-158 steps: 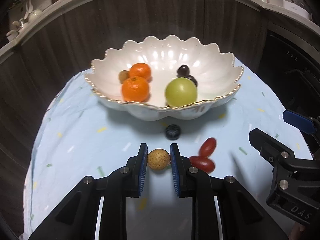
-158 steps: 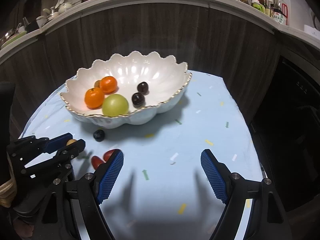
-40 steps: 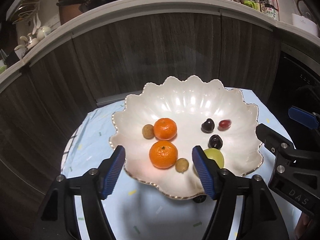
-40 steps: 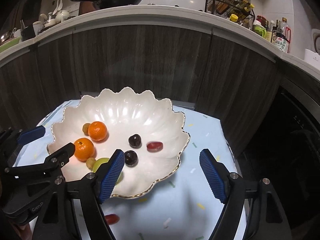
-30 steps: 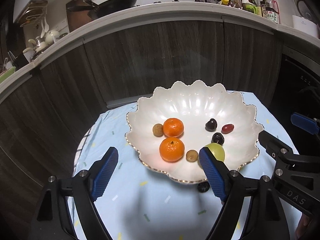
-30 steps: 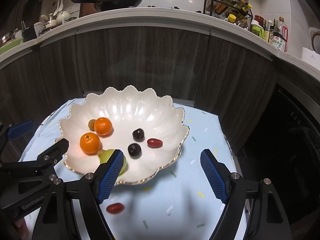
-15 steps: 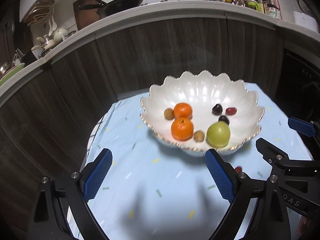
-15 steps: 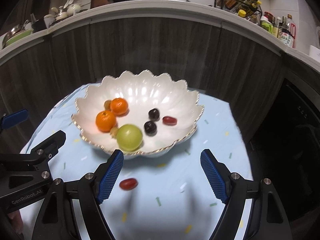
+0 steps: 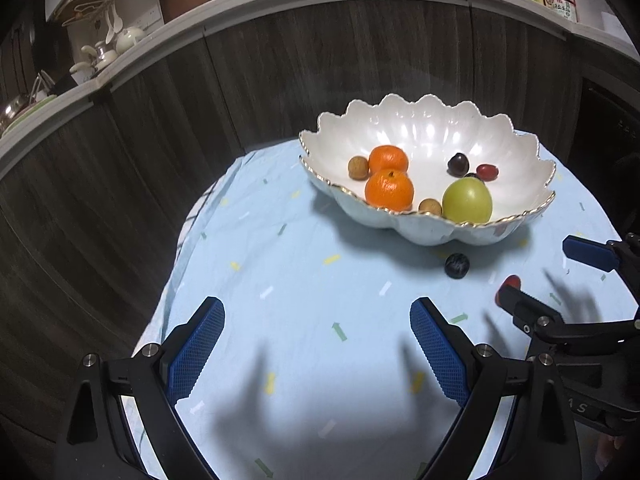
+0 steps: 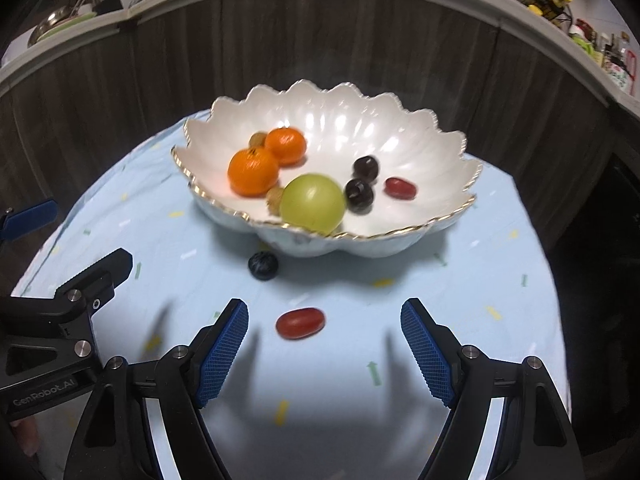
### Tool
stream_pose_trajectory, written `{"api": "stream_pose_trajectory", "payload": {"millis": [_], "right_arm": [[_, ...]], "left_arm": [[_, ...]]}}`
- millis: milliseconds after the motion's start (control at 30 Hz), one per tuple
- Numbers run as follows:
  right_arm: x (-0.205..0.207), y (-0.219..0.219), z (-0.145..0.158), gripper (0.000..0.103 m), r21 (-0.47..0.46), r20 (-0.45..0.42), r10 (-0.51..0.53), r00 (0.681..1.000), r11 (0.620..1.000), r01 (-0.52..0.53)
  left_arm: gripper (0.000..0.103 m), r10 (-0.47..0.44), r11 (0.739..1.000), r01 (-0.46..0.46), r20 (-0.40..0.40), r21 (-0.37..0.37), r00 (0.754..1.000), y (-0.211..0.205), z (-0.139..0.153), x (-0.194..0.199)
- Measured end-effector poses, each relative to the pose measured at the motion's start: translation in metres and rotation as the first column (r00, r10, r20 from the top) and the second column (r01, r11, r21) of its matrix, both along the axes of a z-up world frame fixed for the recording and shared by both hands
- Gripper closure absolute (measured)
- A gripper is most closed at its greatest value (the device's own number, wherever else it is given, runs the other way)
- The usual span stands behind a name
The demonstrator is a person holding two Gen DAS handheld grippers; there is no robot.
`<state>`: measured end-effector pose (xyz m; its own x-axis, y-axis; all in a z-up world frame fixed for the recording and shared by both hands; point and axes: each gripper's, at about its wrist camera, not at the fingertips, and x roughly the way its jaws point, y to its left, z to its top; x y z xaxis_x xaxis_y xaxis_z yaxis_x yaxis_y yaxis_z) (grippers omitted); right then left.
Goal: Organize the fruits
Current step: 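Grasp the blueberry with the left tool while the right tool grasps the last red fruit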
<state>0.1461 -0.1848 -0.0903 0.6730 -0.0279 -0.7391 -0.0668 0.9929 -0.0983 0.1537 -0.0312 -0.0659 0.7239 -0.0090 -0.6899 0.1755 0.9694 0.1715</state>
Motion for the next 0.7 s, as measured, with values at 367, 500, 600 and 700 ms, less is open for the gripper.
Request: {"api": "stream_pose_trajectory", "payload": {"millis": [367, 500, 600, 700], "right_arm": [[0.011, 0.005, -0.020, 0.046, 0.016, -0.060, 0.036, 0.998, 0.999, -0.035], [0.014, 0.004, -0.024, 0.051, 0.025, -0.075, 0.035, 0.997, 0.999, -0.033], [0.014, 0.004, -0.024, 0.058, 0.033, -0.078, 0.043, 0.996, 0.999, -0.041], [0.014, 0.005, -0.024, 0.065, 0.046, -0.080, 0.054, 0.995, 0.998, -0.051]], "left_arm": [[0.008, -0.003, 1.000, 0.002, -0.016, -0.009, 1.000, 0.000, -0.008, 0.004], [0.008, -0.005, 1.000, 0.005, -0.022, -0.008, 1.000, 0.000, -0.011, 0.005], [0.008, -0.010, 1.000, 0.010, -0.021, -0.008, 1.000, -0.001, -0.011, 0.006], [0.008, -0.014, 1.000, 0.014, -0.023, -0.008, 1.000, -0.001, -0.011, 0.006]]}}
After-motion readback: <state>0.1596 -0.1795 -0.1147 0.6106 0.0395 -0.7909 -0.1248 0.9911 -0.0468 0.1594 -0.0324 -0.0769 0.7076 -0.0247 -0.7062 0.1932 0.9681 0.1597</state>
